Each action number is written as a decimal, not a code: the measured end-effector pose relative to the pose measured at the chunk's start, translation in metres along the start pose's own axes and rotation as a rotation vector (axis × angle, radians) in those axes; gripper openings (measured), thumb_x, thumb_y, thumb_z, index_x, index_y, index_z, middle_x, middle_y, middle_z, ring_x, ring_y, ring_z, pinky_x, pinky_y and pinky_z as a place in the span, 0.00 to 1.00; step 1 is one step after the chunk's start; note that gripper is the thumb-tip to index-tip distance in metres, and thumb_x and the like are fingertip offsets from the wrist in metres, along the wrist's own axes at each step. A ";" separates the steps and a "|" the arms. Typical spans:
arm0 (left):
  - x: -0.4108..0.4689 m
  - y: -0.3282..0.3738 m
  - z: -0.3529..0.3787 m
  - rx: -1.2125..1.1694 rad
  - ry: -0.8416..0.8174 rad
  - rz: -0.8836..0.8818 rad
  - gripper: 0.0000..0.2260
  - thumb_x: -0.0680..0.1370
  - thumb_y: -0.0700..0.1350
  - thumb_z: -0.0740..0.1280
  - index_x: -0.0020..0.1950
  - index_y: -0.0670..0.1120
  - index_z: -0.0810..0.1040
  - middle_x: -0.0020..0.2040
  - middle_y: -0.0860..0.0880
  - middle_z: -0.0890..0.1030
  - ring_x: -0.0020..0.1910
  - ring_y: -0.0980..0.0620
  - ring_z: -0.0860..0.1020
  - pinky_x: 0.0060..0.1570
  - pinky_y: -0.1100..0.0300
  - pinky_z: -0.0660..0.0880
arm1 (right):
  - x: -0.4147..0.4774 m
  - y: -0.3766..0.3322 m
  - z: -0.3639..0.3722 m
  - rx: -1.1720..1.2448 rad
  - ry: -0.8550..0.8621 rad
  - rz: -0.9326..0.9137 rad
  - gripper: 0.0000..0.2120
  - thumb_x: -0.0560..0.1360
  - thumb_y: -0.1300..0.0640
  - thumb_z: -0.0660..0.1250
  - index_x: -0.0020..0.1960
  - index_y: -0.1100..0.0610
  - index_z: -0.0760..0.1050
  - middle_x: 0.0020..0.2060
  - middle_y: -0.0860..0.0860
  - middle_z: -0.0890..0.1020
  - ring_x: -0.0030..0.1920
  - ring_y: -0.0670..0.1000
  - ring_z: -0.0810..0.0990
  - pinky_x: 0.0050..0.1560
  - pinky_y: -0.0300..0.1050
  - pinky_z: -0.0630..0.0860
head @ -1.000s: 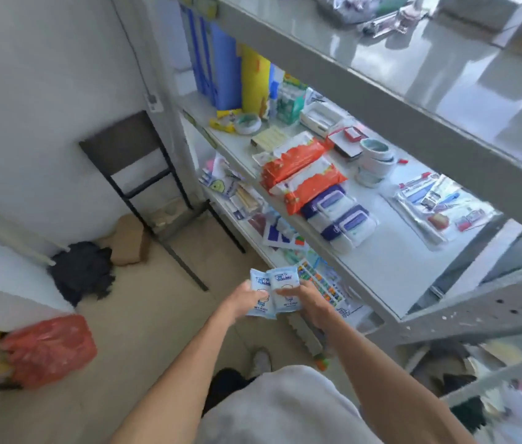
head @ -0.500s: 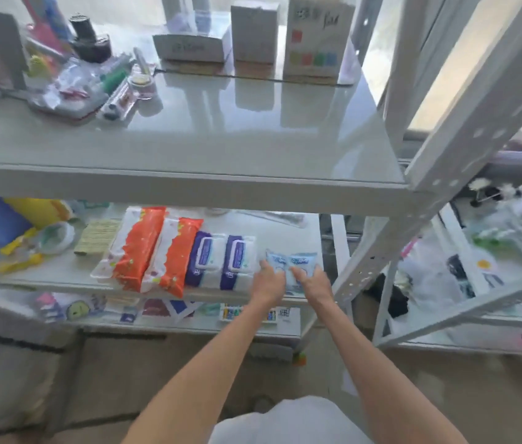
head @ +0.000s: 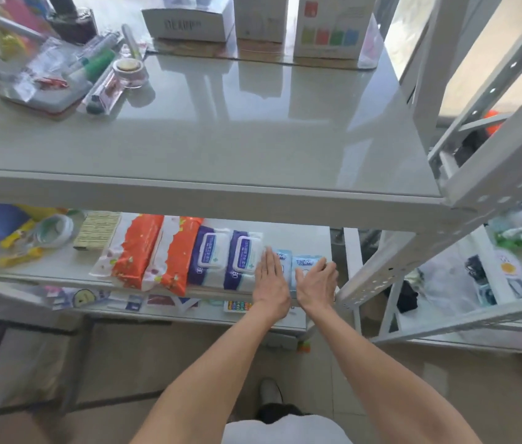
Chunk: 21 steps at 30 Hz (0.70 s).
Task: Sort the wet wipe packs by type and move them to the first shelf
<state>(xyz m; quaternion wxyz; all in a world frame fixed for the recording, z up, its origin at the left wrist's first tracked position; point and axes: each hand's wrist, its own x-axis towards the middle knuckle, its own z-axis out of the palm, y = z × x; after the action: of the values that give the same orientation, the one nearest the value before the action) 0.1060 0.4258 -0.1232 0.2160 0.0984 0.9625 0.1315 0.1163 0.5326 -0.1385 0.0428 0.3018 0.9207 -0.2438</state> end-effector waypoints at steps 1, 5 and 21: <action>0.004 0.001 -0.001 0.007 -0.023 0.004 0.35 0.83 0.36 0.54 0.80 0.34 0.32 0.81 0.37 0.31 0.81 0.42 0.32 0.79 0.50 0.34 | 0.004 0.001 0.000 -0.022 0.003 -0.014 0.32 0.81 0.43 0.63 0.73 0.65 0.61 0.64 0.60 0.69 0.61 0.60 0.71 0.61 0.53 0.72; 0.014 0.005 -0.009 0.032 -0.069 0.010 0.36 0.82 0.38 0.57 0.81 0.32 0.35 0.82 0.35 0.34 0.82 0.40 0.35 0.81 0.48 0.37 | 0.017 0.000 -0.002 -0.100 0.020 -0.046 0.32 0.82 0.41 0.61 0.72 0.66 0.62 0.63 0.60 0.70 0.60 0.60 0.72 0.61 0.53 0.72; -0.049 -0.036 -0.087 -0.147 0.071 0.046 0.18 0.83 0.38 0.59 0.73 0.34 0.69 0.71 0.36 0.74 0.70 0.38 0.73 0.68 0.49 0.68 | -0.033 -0.040 -0.044 -0.246 -0.039 -0.217 0.22 0.83 0.51 0.55 0.71 0.64 0.66 0.68 0.62 0.69 0.67 0.62 0.69 0.67 0.57 0.68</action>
<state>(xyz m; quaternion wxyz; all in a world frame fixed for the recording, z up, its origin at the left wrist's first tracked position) 0.1063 0.3615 -0.0388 0.1855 0.0997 0.9547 0.2103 0.1231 0.5076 -0.0752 0.0708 0.1882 0.9698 -0.1383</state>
